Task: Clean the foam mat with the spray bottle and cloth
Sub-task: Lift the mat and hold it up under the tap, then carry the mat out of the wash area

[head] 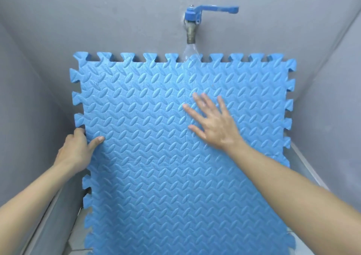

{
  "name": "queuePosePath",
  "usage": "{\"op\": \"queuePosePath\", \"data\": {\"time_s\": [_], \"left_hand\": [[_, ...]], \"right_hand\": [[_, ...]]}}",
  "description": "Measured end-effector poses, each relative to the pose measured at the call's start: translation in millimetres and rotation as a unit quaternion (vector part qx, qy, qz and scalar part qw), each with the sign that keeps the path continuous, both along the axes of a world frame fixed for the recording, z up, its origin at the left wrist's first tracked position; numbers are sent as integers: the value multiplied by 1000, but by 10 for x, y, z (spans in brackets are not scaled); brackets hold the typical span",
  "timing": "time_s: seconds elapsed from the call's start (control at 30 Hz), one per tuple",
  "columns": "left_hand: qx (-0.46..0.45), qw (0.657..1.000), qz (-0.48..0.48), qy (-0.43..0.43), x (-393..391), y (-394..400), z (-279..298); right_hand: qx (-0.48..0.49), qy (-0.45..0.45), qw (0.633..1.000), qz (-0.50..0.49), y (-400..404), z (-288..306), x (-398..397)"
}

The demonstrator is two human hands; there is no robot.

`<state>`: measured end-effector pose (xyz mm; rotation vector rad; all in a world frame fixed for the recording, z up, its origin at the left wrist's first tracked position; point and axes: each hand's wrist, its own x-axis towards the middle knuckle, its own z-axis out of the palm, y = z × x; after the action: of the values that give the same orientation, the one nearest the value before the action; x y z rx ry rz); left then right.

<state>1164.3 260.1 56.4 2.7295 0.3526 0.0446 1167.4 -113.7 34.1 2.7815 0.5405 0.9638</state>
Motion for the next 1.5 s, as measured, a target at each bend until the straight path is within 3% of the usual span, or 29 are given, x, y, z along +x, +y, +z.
{"op": "queuePosePath", "data": {"time_s": [0.03, 0.1, 0.13, 0.2, 0.27, 0.33, 0.43, 0.53, 0.73, 0.93, 1.2, 1.27, 1.37, 1.4, 1.47, 1.5], "left_hand": [[-1, 1000, 2, 0, -16, 2, 3], [-3, 1000, 6, 0, -56, -13, -4], [-3, 1000, 9, 0, -76, -29, -11], [-2, 1000, 12, 3, -121, -78, -22], [0, 1000, 10, 7, -163, -128, -15], [-5, 1000, 12, 7, -193, -156, -14], [-47, 999, 6, -17, -244, -187, -62], [-106, 993, -12, -50, -305, -164, -110], [-61, 986, -98, -121, -385, -74, -169], [-22, 987, -117, -106, -362, 48, -269], [1, 987, -115, -113, -376, 21, -364], [-2, 988, -108, -114, -372, 14, -367], [13, 986, -113, -125, -371, 27, -372], [14, 985, -116, -127, -377, 27, -376], [19, 984, -127, -126, -380, 14, -371], [18, 983, -131, -124, -369, 19, -386]], "right_hand": [[86, 8, 992, -90, -247, 135, 35], [286, 32, 926, -245, -695, 359, 1], [334, 46, 901, -275, -777, 411, -45], [271, 82, 930, -235, -674, 380, -145], [133, 126, 977, -112, -432, 281, -249], [67, 90, 993, -45, -202, 325, -293], [165, -40, 984, -60, 89, 810, -267], [175, -87, 975, -100, 195, 1279, -177], [127, -69, 979, -144, 59, 1414, -20], [133, -44, 979, -150, 62, 1498, 35], [248, 23, 965, -84, -90, 1592, 11], [366, 18, 923, -114, -392, 1335, -198], [527, -52, 809, -256, -829, 667, -701], [558, -38, 767, -315, -952, 407, -836], [619, 84, 676, -390, -1121, -42, -1005], [668, 153, 626, -372, -1187, -235, -1059]]}}
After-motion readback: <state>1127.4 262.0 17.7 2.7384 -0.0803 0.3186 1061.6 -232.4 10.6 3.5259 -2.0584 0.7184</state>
